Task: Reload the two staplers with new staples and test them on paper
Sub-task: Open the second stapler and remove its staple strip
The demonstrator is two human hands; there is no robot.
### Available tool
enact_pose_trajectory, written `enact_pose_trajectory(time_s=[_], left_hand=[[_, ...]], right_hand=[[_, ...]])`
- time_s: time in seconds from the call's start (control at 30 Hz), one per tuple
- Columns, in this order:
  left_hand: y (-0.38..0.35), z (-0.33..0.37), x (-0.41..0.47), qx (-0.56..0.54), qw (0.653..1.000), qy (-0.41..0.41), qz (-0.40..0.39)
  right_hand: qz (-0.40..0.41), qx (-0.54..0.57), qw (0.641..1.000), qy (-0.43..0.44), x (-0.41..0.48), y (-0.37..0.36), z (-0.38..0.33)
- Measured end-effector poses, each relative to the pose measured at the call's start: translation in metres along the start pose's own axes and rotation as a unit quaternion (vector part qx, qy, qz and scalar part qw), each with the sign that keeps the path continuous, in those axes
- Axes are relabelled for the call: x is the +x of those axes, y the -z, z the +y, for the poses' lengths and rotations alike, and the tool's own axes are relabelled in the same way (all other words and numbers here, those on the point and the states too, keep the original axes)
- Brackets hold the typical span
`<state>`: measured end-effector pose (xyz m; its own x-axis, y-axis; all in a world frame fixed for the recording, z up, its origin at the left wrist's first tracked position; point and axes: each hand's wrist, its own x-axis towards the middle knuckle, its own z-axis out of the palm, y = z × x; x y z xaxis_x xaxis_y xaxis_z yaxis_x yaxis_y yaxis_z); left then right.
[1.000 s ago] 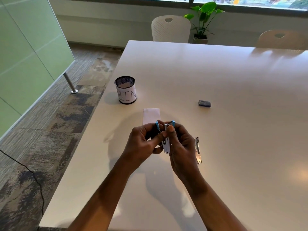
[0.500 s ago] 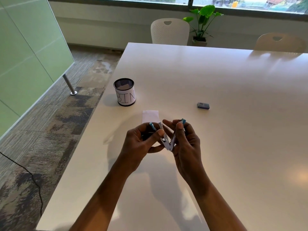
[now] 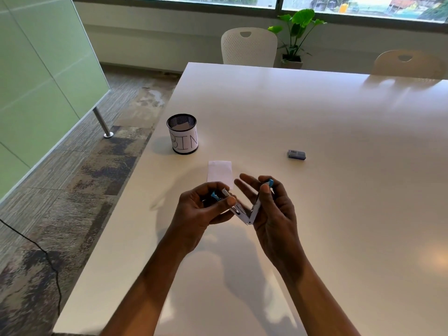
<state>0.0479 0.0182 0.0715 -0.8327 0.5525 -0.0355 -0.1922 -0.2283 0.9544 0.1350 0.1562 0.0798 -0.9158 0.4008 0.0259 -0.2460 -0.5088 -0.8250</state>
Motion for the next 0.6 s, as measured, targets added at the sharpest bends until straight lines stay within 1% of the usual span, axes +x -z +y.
enact_pose_trajectory(time_s=[0.17,0.27,0.37,0.47,0.6], left_hand=[[0.003,-0.007,0.001,-0.074,0.995,-0.011,0.069],[0.002,-0.006,0.002,-0.115,0.991,-0.018,0.065],[0.002,-0.007,0.004,-0.149,0.987,-0.007,0.063],[0.000,-0.010,0.003,-0.181,0.982,0.025,0.052],[0.000,-0.011,0.002,-0.188,0.979,0.053,0.057]], right_hand=[[0.017,0.029,0.999,0.020,0.000,-0.005,-0.005],[0.019,0.027,0.999,0.029,-0.002,-0.005,-0.007],[0.017,0.017,0.999,0.047,-0.004,-0.007,-0.005],[0.009,-0.019,0.997,0.077,-0.007,-0.010,-0.002],[0.016,-0.110,0.985,0.133,-0.011,-0.011,-0.002]])
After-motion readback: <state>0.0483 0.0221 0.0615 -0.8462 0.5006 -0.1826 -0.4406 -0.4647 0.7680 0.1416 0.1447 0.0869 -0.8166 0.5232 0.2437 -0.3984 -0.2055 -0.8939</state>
